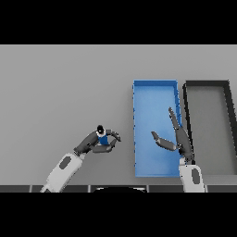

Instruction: Pick up the blue pipe and place it into the blue bin.

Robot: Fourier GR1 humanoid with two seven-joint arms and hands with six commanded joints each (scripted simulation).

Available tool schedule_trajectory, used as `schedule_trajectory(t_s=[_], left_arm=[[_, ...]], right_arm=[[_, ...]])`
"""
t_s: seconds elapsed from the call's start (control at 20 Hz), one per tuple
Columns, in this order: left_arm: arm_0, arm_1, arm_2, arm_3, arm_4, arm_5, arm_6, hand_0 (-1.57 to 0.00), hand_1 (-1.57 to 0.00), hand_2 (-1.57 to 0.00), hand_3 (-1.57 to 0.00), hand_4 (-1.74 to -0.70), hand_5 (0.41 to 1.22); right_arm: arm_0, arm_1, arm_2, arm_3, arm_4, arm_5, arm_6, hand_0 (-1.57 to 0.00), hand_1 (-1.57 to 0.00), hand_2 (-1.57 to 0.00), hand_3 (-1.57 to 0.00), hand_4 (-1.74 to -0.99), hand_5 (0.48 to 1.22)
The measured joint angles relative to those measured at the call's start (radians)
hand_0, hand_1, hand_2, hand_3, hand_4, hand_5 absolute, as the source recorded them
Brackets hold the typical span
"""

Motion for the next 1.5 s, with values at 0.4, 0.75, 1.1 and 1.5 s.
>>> schedule_trajectory(t_s=[0.4,0.75,1.1,1.5], left_arm=[[0.008,-0.023,-0.051,-0.02,-0.045,0.032,-0.029,-1.42,-1.45,-1.46,-1.44,-1.52,1.174],[0.013,-0.07,-0.045,-0.124,-0.072,0.05,-0.106,-1.54,-1.54,-1.55,-1.54,-1.48,1.211],[-0.039,-0.074,-0.023,-0.214,-0.067,0.021,-0.008,-1.56,-1.57,-1.57,-1.57,-1.47,1.219],[-0.04,-0.101,-0.017,-0.232,-0.088,-0.018,0.051,-1.57,-1.57,-1.57,-1.57,-1.47,1.22]], right_arm=[[-0.007,0.013,0.016,0.016,0.023,-0.009,0.006,0.0,0.0,0.0,0.0,-1.174,0.558],[-0.025,0.012,0.009,0.027,0.027,-0.016,0.013,0.0,0.0,0.0,0.0,-1.144,0.551],[0.005,0.003,0.023,0.01,0.056,-0.02,-0.015,0.0,0.0,0.0,0.0,-1.124,0.569],[-0.077,-0.053,0.004,0.041,0.04,0.024,0.02,0.0,0.0,0.0,0.0,-1.133,0.578]])
